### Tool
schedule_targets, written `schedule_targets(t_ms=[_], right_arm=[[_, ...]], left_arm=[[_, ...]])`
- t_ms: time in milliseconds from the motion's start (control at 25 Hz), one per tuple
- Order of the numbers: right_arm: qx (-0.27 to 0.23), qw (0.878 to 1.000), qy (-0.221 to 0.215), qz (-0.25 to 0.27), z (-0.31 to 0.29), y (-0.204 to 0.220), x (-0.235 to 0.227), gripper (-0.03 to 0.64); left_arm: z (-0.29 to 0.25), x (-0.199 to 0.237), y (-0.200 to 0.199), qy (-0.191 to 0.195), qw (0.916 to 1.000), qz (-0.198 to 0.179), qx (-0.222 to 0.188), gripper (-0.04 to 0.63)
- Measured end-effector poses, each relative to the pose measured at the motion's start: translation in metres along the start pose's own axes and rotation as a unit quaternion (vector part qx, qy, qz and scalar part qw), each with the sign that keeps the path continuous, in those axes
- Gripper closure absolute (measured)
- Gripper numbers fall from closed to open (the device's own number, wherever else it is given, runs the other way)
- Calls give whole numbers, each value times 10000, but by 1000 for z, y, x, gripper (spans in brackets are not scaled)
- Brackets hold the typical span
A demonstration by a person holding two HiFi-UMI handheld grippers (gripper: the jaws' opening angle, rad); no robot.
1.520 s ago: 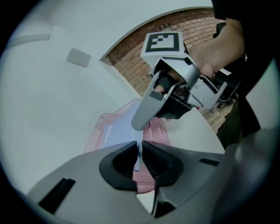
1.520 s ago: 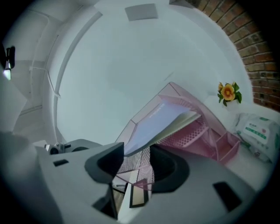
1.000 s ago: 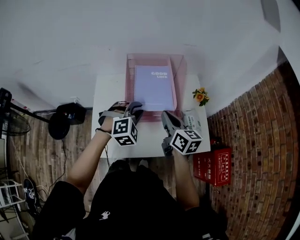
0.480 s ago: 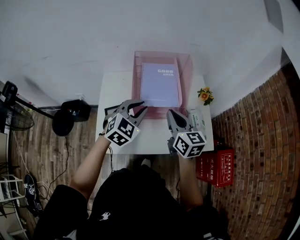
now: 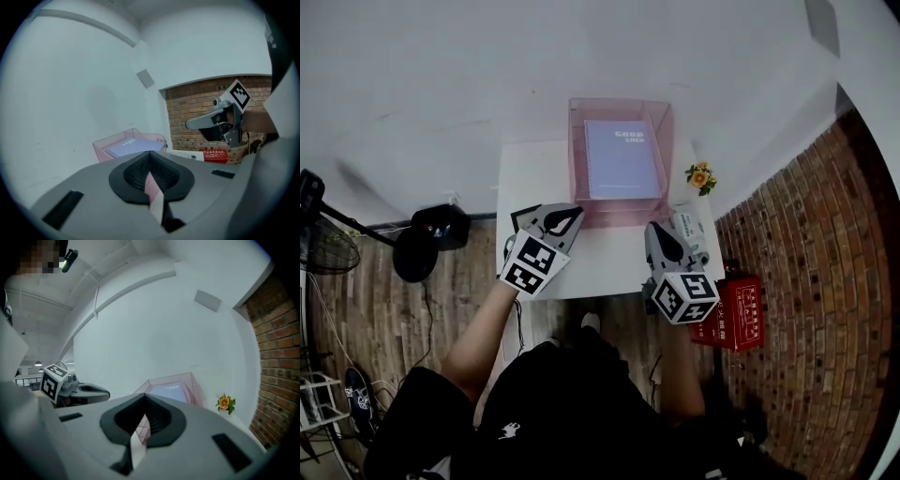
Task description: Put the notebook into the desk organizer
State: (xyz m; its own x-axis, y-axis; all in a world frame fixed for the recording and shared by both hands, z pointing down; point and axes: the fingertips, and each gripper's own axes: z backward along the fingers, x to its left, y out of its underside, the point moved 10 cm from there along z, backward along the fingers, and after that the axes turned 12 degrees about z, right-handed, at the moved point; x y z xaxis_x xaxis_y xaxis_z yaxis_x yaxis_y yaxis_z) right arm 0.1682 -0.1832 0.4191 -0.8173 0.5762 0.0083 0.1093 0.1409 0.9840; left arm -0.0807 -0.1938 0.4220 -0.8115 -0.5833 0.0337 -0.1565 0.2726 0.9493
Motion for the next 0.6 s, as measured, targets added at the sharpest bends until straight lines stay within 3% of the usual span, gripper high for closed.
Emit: schedule_targets(t_ms=[440, 600], right_arm=[[-246, 9972, 668, 212, 62, -16, 63, 614], [-359, 9947, 950, 160, 83, -16, 80, 615]], left_arm=[[68, 1, 14, 423, 9980, 245, -398, 592], [86, 2, 20, 424, 9979, 172, -449, 592]])
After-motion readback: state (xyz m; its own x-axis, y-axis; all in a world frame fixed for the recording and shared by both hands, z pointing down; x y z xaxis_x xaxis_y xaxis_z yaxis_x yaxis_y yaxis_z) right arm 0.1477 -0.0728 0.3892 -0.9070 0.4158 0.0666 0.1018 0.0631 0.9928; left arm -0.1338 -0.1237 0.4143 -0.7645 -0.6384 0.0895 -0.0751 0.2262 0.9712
